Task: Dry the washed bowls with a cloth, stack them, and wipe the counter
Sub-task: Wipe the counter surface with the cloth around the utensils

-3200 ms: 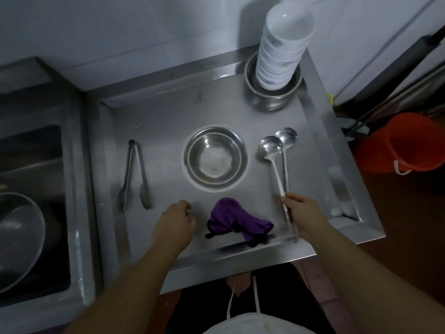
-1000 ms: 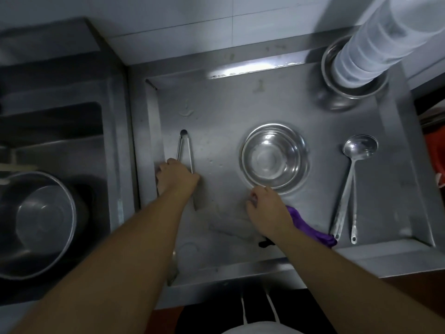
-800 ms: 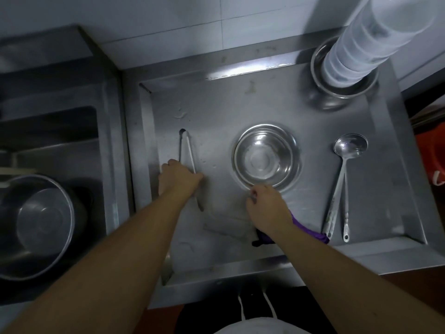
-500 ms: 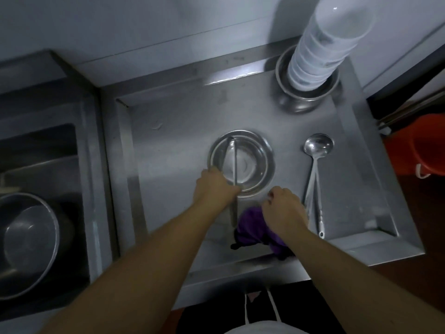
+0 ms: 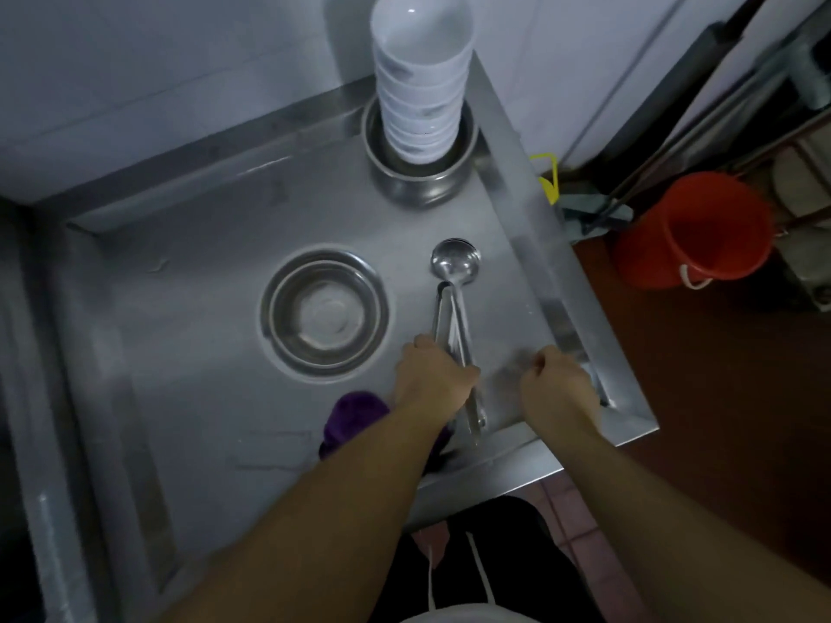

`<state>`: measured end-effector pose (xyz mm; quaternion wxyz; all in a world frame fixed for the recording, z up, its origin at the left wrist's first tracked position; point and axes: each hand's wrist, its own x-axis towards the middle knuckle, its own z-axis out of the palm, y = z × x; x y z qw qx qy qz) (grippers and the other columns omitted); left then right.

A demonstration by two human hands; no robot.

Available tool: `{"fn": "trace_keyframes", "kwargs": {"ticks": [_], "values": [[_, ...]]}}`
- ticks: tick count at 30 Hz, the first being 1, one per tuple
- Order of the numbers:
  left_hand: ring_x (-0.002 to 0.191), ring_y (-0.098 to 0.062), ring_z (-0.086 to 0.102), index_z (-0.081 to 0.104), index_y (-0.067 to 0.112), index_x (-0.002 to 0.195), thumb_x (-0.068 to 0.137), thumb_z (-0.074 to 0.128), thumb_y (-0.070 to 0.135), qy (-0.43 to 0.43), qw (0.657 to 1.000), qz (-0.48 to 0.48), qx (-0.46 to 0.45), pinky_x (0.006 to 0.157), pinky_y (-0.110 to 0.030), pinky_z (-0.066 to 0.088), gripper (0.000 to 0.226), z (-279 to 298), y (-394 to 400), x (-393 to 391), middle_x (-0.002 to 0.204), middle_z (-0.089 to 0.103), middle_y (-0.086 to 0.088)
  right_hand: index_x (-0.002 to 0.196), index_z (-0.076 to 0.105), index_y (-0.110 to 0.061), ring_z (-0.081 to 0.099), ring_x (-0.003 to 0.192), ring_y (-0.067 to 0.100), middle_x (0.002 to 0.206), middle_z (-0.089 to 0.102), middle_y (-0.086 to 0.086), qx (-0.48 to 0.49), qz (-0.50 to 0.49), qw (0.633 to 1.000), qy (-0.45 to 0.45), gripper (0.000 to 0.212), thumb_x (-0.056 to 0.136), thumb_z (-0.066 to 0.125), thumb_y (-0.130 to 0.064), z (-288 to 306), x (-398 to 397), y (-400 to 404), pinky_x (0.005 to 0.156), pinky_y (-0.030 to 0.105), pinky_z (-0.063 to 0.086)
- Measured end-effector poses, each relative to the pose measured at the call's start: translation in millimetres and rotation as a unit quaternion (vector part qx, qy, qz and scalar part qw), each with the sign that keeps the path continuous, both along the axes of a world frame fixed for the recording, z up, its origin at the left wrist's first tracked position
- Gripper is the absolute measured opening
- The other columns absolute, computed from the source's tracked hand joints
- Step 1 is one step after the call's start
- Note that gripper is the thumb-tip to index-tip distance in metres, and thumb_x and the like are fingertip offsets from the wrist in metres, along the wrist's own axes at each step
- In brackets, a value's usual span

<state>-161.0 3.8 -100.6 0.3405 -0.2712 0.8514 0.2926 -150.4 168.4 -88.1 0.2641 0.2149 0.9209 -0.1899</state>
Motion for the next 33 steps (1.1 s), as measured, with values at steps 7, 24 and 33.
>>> {"fn": "trace_keyframes", "kwargs": {"ticks": [7, 24, 33], "values": [[0.127, -0.035, 0.054, 0.038, 0.006, 0.142, 0.083, 0.079, 0.055, -0.008, 0.999, 0.042, -0.018, 0.105, -0.047, 0.051, 0.087, -15.7, 30.2, -5.4, 0.140, 0.048, -0.015, 0.098, 0.056, -0.026, 0.062, 0.111, 0.037, 0.117, 0.067, 0.011, -0.037, -0.015, 0.999, 0.027, 0.009, 0.101, 0.054, -0.018, 2.0, 3.0, 25.7, 0.094, 0.046, 0.052], [0.099, -0.025, 0.065, 0.056, 0.011, 0.124, 0.093, 0.070, 0.047, 0.008, 0.991, 0.092, 0.095, 0.075, -0.035, 0.051, 0.050, -10.4, -8.4, 6.8, 0.121, 0.067, -0.011, 0.111, 0.068, -0.006, 0.057, 0.094, 0.035, 0.104, 0.064, 0.014, -0.108, 0.182, 0.951, 0.227, 0.026, 0.086, 0.065, -0.004, 24.5, 20.2, -54.7, 0.080, 0.049, 0.049], [0.105, -0.018, 0.064, 0.062, 0.018, 0.133, 0.101, 0.054, 0.013, 0.145, 0.977, 0.101, 0.115, 0.092, -0.030, 0.050, 0.033, 12.7, -131.5, 50.8, 0.127, 0.070, -0.003, 0.142, 0.061, -0.015, 0.057, 0.129, 0.030, 0.140, 0.064, 0.008, -0.233, 0.321, 0.914, 0.077, 0.044, 0.099, 0.056, -0.010, -3.7, 43.8, -116.7, 0.111, 0.042, 0.046]]}}
